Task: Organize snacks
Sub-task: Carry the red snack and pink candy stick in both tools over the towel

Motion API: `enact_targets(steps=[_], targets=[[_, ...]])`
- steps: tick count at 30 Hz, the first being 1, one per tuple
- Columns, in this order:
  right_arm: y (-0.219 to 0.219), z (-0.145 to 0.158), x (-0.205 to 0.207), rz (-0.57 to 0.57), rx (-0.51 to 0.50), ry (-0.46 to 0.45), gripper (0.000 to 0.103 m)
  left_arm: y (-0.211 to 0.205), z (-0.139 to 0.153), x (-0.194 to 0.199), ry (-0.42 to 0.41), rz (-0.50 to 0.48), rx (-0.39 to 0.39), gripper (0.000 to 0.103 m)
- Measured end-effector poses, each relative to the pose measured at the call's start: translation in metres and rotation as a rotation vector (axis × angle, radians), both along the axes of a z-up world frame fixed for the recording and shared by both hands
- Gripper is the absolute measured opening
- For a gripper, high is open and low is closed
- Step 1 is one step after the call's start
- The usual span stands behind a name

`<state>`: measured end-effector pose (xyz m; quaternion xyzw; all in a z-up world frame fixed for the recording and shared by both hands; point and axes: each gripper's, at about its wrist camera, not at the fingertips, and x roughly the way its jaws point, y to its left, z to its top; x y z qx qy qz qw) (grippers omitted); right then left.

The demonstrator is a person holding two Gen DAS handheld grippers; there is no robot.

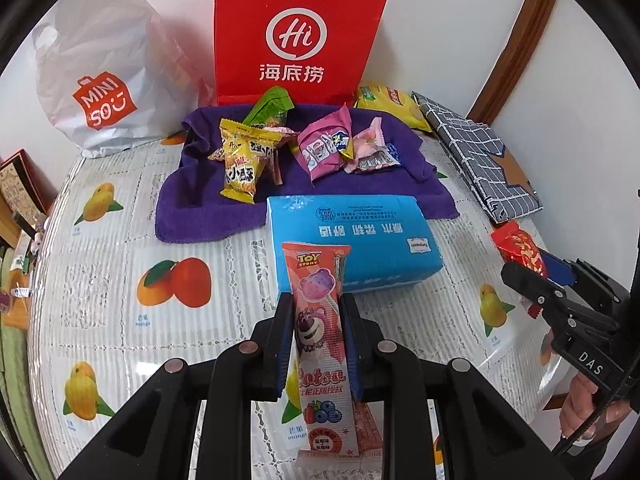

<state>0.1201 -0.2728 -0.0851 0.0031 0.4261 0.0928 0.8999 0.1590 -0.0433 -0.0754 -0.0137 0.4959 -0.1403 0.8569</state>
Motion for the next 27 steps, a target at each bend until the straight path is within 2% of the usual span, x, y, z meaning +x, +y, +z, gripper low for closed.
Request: enact_targets(steps=[27], targets=[[0.005,0.021,0.026,-0.032,0.032,-0.055,0.043,0.017,0.029,0.024,-0.046,0.015,-0.027,0.022]])
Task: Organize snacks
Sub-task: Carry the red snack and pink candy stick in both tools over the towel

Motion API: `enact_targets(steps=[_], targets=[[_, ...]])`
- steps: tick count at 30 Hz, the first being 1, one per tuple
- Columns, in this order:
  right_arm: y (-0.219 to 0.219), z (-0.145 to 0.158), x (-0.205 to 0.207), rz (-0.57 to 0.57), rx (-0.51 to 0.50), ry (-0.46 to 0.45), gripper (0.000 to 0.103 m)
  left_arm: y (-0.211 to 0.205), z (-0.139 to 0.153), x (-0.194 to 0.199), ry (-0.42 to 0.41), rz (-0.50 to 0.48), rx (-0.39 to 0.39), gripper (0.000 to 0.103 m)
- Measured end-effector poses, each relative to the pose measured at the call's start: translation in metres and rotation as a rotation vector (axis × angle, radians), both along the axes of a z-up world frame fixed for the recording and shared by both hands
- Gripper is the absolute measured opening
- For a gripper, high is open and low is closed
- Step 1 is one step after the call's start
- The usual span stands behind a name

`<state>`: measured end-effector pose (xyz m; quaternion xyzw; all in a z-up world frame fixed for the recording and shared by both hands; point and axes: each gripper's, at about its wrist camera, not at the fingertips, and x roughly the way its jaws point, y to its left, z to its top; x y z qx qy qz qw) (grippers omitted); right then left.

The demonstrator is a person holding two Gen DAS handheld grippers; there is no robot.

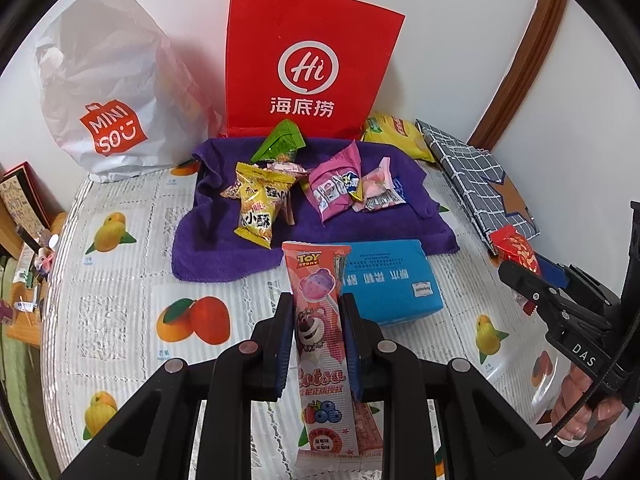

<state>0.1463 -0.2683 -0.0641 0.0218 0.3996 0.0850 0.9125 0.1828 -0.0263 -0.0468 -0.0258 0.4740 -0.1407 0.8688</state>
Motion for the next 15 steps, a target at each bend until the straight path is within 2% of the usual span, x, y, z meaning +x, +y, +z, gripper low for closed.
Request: enact_targets(steps=[15], targets=[[-0.004,0.015,0.025,-0.043,-0.007,-0.033,0.043,0.005,0.012,0.021,-0.027,0.002,-0.007,0.022]])
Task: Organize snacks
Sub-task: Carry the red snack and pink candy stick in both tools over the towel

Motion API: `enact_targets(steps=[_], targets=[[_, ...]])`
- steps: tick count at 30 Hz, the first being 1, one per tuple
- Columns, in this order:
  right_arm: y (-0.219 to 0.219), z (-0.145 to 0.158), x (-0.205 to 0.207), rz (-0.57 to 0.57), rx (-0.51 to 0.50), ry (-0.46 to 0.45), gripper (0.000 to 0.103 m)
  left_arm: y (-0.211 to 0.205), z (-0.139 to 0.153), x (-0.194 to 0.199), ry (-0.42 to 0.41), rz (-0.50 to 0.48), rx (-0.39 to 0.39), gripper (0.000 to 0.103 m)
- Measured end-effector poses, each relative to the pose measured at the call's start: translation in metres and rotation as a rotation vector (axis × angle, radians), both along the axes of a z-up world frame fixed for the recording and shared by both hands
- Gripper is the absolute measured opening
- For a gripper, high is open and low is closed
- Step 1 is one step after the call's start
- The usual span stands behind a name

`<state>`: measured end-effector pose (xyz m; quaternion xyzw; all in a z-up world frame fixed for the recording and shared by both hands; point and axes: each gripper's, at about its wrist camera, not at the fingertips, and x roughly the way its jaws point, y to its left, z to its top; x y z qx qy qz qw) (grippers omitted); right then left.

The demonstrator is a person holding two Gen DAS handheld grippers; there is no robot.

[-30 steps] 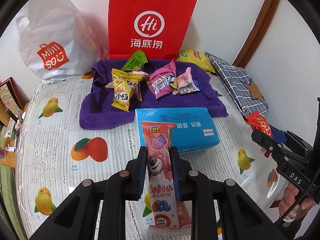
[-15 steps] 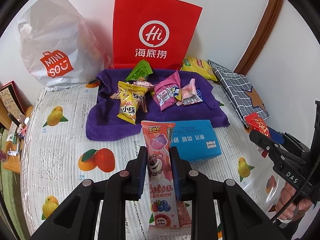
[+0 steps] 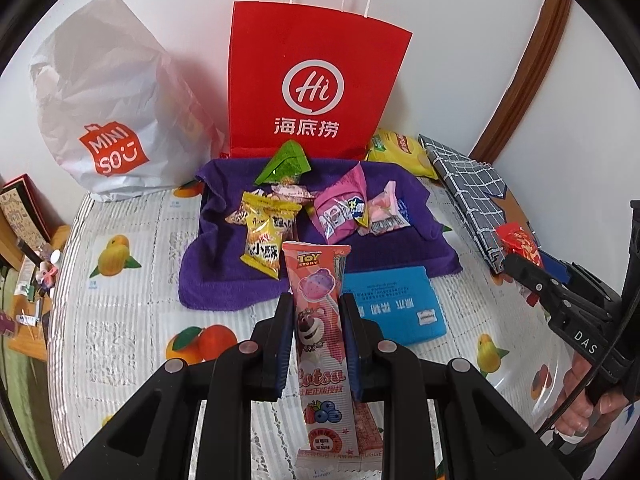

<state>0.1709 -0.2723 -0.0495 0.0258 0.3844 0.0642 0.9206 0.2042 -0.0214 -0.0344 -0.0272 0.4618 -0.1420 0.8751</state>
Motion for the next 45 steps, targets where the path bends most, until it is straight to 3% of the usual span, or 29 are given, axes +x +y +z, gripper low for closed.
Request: enact_targets(steps=[26,45], targets=[[0.008,0.001,0.063,-0.003,0.014,-0.007,0.043,0.009,0.0,0.048,-0.023,0.037,0.004,0.022],[-0.01,-0.016,0.136,-0.04,0.038,0.011,0.043,0.003,-0.012,0.114,-0.012,0.043,0.023,0.022]])
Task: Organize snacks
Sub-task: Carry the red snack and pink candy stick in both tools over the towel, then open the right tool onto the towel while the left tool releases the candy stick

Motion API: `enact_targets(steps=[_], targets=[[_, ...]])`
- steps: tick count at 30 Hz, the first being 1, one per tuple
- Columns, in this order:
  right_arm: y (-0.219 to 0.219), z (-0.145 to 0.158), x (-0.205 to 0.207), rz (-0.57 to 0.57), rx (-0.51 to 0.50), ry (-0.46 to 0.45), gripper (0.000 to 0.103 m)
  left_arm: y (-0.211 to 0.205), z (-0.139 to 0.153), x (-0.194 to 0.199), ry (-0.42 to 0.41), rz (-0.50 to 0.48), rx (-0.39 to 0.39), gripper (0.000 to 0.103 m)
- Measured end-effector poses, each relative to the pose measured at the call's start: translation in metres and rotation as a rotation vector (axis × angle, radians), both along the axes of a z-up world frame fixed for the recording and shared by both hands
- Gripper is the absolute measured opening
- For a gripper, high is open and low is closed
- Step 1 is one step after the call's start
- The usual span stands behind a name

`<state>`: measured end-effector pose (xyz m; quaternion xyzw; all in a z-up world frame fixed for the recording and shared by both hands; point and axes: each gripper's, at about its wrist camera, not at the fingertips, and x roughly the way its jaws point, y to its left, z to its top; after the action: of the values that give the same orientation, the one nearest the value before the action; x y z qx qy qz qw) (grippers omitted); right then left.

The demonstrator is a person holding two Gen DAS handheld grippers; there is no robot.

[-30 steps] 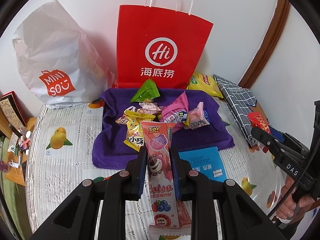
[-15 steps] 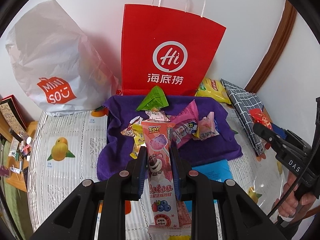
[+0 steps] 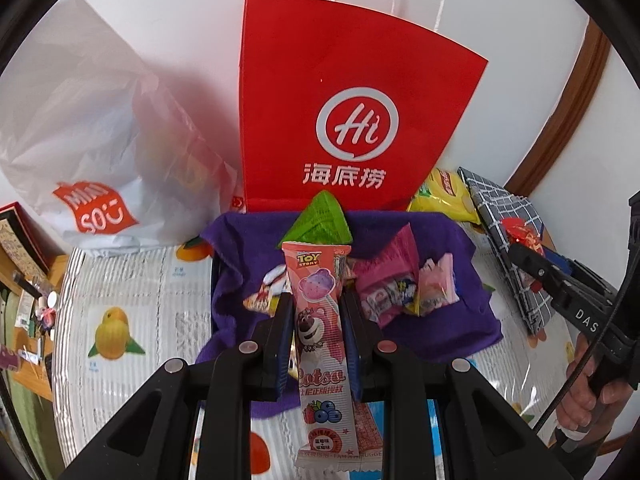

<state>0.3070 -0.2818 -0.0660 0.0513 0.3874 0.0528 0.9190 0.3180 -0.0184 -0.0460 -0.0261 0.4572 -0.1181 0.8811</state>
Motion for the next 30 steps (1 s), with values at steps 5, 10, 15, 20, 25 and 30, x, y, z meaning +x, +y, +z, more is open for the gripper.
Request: enact_targets(steps=[5,10,15,20,25,30], targets=[[0.003,0.002,0.018,0.01,-0.013,-0.009,0.043,-0.007,0.005,0.016,-0.017,-0.012,-0.001,0.022],[0.003,0.001,0.03,0.014,-0.019,-0.013,0.043,-0.013,-0.002,0.03,-0.011,-0.019,-0.008,0.022],[0.0,-0.016,0.042,0.013,-0.034,0.024,0.043,-0.015,-0.018,0.044,0.023,-0.018,0.005,0.022],[-0.005,-0.025,0.047,0.011,-0.039,0.041,0.043,-0.006,-0.026,0.049,0.034,-0.003,0.008,0.022],[-0.014,-0.033,0.051,0.003,-0.043,0.057,0.043,0.007,-0.034,0.056,0.054,0.031,-0.001,0.022],[-0.019,-0.044,0.056,-0.001,-0.032,0.087,0.043,0.01,-0.041,0.061,0.071,0.049,-0.002,0.022]])
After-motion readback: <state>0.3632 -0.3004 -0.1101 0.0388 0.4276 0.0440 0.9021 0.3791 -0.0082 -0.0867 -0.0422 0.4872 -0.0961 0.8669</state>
